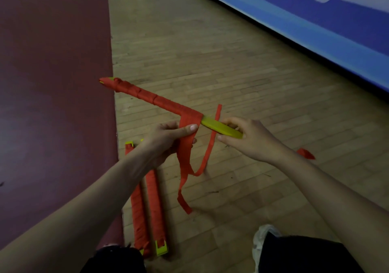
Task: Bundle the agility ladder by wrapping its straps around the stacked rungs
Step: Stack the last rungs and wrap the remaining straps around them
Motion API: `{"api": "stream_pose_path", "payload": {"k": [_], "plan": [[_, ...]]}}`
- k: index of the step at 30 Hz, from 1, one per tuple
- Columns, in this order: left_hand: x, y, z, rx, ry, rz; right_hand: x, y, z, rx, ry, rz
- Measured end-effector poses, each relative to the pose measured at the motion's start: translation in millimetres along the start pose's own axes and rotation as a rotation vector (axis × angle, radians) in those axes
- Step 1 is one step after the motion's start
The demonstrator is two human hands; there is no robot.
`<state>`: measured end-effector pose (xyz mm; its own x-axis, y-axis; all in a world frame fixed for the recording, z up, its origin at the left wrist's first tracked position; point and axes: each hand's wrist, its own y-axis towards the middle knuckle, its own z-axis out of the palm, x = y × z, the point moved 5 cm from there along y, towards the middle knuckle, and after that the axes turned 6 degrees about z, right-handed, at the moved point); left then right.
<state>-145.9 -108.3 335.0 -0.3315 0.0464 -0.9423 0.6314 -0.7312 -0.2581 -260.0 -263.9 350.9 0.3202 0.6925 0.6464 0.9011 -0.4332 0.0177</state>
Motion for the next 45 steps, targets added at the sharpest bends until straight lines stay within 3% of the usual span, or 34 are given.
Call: {"api": "stream_pose_path", "payload": {"k": [11, 16, 23, 31, 41, 45], "plan": [[5.6, -6.5, 4.5, 0.051, -0.031, 0.033, 8.7, -8.4, 10.3, 0.291, 0.228, 0.110], [-4.1, -6.6, 10.2, 0.088, -0.043, 0.123, 10.8, -3.3, 10.9, 0.274, 0.292, 0.165], [-4.1, -6.6, 11.4, 0.056, -0.069, 0.059, 8.7, -5.0, 10.2, 0.285, 0.230, 0.223], [-8.6, -8.3, 16.0, 0.077, 0.007, 0.116, 14.8, -9.5, 10.7, 0.312, 0.216, 0.237], [3.7, -7.6, 13.9, 0.075, -0.113, -0.077, 18.0, -10.3, 7.0, 0.334, 0.656, 0.242], [3.0, -7.8, 10.8, 0.078, -0.076, -0.056, 24.7, -15.4, 5.2, 0.395, 0.750, 0.219]]}}
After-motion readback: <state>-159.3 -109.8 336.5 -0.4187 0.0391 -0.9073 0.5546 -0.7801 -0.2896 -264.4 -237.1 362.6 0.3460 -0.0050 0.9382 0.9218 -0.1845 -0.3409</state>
